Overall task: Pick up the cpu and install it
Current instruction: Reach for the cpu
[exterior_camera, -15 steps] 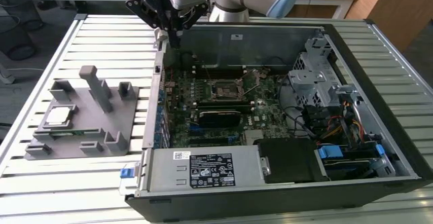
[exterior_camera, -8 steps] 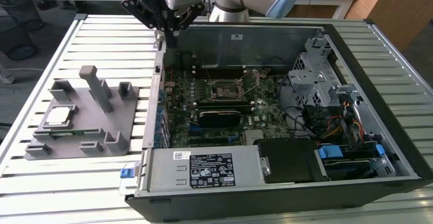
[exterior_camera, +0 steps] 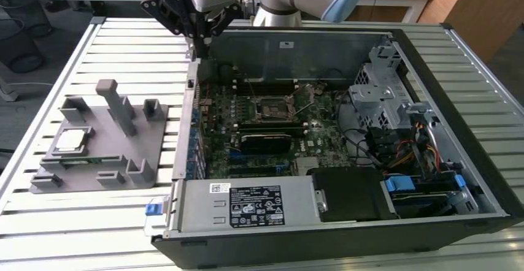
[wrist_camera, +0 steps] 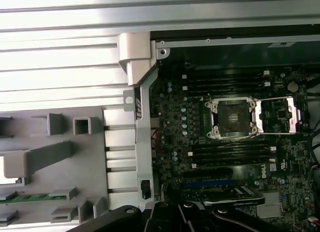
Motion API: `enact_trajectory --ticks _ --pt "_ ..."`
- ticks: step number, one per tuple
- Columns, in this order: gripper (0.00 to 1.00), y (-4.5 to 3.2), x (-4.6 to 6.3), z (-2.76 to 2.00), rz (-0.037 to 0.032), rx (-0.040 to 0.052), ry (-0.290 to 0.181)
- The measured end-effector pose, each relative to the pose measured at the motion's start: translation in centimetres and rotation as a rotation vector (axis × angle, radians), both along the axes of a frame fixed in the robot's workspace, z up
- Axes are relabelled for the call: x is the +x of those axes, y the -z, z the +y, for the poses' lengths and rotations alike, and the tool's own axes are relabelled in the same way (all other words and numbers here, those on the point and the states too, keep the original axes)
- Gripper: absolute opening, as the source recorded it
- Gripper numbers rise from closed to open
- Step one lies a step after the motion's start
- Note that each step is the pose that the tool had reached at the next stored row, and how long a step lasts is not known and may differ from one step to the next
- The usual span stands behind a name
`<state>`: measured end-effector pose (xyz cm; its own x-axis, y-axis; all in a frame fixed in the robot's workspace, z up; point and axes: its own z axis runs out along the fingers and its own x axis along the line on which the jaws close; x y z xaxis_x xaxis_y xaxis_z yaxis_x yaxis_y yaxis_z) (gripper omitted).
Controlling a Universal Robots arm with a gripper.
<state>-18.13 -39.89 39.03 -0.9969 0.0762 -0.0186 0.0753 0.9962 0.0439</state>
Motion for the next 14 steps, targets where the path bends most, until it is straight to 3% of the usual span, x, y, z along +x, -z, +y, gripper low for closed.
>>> enact_trajectory --ticks 14 --pt "0.11 0.16 -1.5 0.00 0.0075 0.0001 0.000"
